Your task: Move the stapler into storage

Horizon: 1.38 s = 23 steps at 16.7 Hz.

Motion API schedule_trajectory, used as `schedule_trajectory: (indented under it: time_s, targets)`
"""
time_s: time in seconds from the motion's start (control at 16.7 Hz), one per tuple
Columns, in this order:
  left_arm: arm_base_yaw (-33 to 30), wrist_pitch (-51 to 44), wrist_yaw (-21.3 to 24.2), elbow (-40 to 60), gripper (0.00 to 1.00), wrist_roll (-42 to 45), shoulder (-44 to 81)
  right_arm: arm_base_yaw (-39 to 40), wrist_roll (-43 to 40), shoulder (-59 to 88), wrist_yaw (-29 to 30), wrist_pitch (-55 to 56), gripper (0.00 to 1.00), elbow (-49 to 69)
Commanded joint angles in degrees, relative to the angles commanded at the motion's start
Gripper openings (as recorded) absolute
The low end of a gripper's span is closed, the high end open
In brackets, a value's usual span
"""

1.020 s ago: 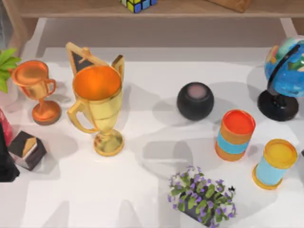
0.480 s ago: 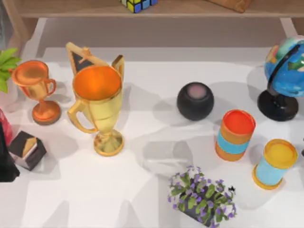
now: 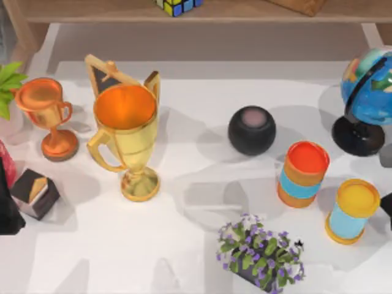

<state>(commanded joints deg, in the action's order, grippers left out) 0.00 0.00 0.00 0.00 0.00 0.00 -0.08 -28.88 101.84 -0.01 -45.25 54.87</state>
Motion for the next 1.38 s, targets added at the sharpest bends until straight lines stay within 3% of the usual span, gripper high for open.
schedule_trajectory:
  time_s: [0.42,1.2,1.38]
  targets:
    - [0.0,0.0,0.0,0.0,1.00,0.0,0.0,-0.9,0.2,0.8,-0.1,2.9,1.00,0.1]
    - [0.0,0.0,0.0,0.0,1.00,0.0,0.0,-0.9,0.2,0.8,-0.1,2.9,0.02,0.1]
    - [0.0,0.0,0.0,0.0,1.00,0.0,0.0,-0.9,0.2,0.8,-0.1,2.9,0.00,0.1]
